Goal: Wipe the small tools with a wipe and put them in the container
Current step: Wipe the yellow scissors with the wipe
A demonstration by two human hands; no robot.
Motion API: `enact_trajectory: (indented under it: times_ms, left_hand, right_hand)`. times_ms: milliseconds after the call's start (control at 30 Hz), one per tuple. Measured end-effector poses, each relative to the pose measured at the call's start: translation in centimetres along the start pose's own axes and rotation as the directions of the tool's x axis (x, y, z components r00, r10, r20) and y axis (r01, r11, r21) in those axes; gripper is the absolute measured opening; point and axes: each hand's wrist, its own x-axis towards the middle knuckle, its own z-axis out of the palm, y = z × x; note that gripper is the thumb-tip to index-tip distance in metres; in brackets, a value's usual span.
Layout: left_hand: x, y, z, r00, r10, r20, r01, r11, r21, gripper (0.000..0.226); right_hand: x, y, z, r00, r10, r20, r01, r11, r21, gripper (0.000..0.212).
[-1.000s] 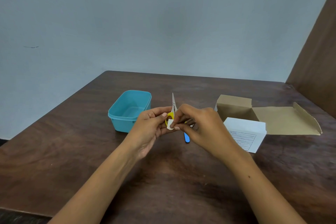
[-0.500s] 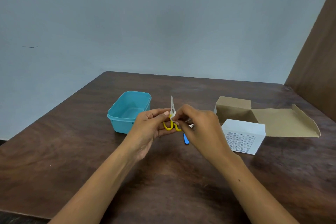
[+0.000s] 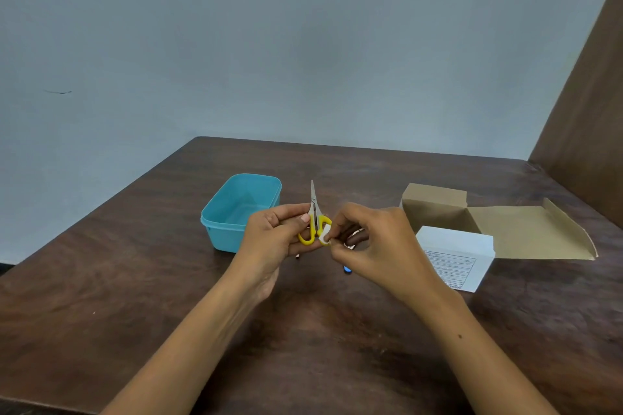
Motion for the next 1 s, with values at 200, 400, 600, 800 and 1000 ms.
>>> enact_trajectory:
  times_ms: [200, 400, 600, 800, 1000]
  left_hand:
    - [0.1, 0.1, 0.1, 0.999, -0.016, -0.037, 0.015, 1.0, -0.012, 0.023]
    - [0.2, 0.3, -0.1, 0.998, -0.005, -0.059, 0.005, 1.0, -0.009, 0.02]
    - [0.1, 0.2, 0.0, 0.999, -0.026, 0.023, 0.025, 1.0, 0.014, 0.024]
    - [-0.2, 0.2, 0.1, 0.997, 0.016, 0.081, -0.022, 0.997, 0.068, 0.021]
    - [-0.2, -0.1, 0.0, 0.996, 0.058, 0.063, -0.066, 0.99, 0.127, 0.02]
  right_hand:
    - [0.0, 0.2, -0.3, 0.999, -0.001, -0.053, 0.0, 1.0, -0.03, 0.015]
    - [-0.1, 0.2, 0.1, 0.996, 0.008, -0.09, -0.01, 1.0, -0.027, 0.013]
    - [0.0, 0.7, 0.4, 0.978, 0.07, -0.198, -0.067, 0.998, 0.022, 0.014]
    - [0.1, 0.5, 0.4, 0.972, 0.027, -0.232, -0.023, 1.0, 0.019, 0.012]
    - [0.0, 0.7, 0.7, 0.994, 0.024, -0.104, -0.028, 0.999, -0.034, 0.016]
